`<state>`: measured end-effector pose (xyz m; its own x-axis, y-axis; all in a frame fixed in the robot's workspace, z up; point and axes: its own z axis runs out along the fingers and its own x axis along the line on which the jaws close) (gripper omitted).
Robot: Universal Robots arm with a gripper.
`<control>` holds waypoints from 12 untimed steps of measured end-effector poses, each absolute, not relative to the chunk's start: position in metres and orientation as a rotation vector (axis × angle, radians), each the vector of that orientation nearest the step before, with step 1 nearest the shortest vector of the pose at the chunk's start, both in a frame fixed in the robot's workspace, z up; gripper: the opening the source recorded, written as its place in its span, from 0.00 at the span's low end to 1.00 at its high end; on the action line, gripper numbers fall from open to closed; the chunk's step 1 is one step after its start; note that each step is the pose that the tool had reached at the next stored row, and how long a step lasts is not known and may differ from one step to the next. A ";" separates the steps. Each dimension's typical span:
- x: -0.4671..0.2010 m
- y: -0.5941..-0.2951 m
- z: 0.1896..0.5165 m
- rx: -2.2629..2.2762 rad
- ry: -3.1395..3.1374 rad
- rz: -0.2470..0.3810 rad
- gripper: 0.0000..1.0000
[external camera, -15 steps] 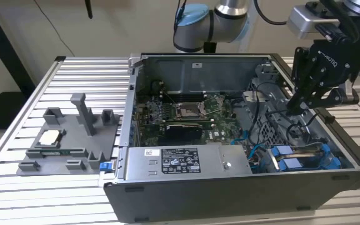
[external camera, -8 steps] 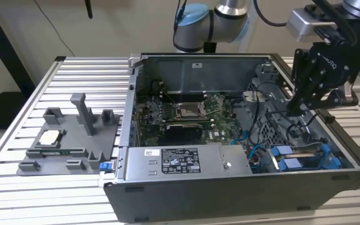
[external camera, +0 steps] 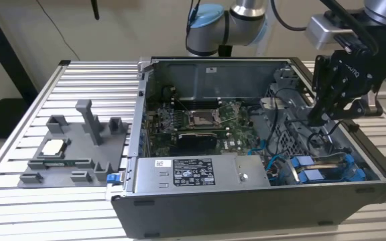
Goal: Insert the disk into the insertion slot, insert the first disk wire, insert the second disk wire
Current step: 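Insert the first disk wire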
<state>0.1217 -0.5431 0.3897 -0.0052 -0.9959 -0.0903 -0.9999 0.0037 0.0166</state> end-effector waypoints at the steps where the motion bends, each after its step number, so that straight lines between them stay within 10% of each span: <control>1: 0.122 -0.543 0.389 -2.177 2.186 0.114 0.19; 12: 0.122 -0.543 0.382 -2.163 2.169 0.078 0.19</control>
<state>0.1217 -0.5431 0.3817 -0.0016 -0.9959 -0.0905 -0.9998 0.0033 -0.0186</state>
